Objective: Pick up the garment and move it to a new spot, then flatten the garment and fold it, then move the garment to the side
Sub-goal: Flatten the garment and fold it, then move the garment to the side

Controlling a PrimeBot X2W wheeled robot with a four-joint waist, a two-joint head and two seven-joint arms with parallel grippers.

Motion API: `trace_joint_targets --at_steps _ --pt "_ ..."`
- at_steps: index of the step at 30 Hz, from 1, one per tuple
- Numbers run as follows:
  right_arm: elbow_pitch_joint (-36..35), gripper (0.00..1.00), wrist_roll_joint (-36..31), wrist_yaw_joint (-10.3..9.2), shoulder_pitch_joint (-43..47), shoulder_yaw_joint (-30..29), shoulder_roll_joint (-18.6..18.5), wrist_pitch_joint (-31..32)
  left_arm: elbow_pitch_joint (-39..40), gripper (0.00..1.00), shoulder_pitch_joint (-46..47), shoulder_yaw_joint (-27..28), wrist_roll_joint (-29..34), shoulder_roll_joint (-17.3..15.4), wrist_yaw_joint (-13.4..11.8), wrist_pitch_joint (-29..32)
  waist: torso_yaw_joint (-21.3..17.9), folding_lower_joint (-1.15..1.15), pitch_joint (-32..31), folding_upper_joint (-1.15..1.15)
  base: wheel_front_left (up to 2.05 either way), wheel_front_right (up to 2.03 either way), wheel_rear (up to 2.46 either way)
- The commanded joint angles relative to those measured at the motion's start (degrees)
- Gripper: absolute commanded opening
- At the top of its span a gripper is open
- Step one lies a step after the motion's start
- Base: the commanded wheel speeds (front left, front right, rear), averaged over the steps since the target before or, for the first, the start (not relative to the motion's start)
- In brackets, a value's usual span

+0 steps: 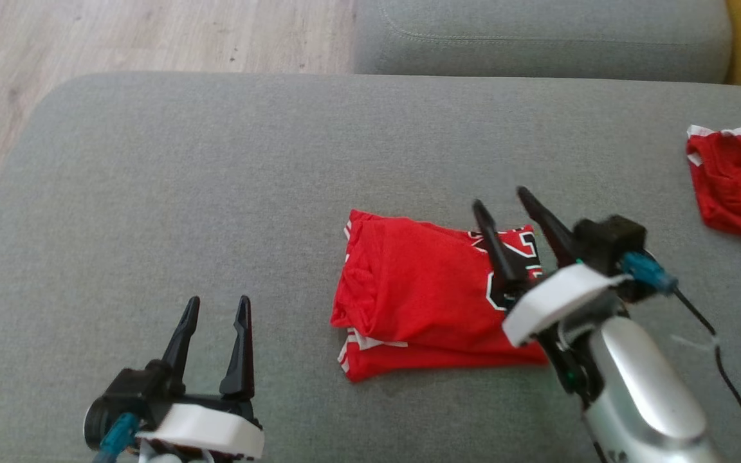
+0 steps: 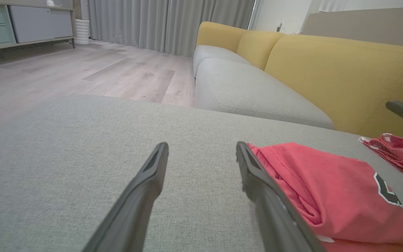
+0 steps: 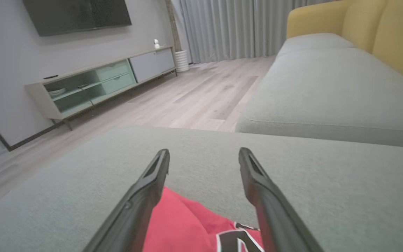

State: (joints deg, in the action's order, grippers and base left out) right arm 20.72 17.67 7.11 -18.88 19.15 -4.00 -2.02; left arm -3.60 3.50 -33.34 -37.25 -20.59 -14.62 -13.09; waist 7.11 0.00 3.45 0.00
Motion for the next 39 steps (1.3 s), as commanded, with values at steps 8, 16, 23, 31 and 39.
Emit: trace_joint_targets --at_steps 8,16,23,31,39 --pt "-4.97 1.00 -3.95 0.37 5.01 -6.41 1.12 -2.39 0.40 1.00 2.86 1.73 0.10 0.08 0.47 -0.92 -0.74 0.00 -0.77 0.00 0.00 0.00 0.00" --pt "-5.90 1.00 -4.82 0.37 9.34 -10.76 1.13 -4.35 0.16 1.00 1.82 2.12 -0.03 0.58 0.48 -1.32 -0.97 0.00 -1.03 0.00 0.00 0.00 0.00" --pt "-6.70 1.00 -5.35 0.37 10.88 -11.86 1.13 -4.82 -0.78 1.00 1.18 2.65 -0.01 1.28 0.81 -1.60 -1.79 0.00 -1.59 0.00 0.00 0.00 0.00" --pt "-7.04 1.00 -5.54 0.37 12.15 -12.37 1.13 -4.73 -1.75 1.00 0.72 2.90 0.57 1.49 1.06 -1.74 -2.46 0.00 -2.70 0.00 0.00 0.00 0.00" --pt "-7.23 1.00 -5.97 0.37 13.38 -13.01 1.13 -4.38 -1.82 1.00 0.21 3.18 1.00 1.33 1.00 -1.80 -2.66 0.00 -3.35 0.00 0.00 0.00 0.00"
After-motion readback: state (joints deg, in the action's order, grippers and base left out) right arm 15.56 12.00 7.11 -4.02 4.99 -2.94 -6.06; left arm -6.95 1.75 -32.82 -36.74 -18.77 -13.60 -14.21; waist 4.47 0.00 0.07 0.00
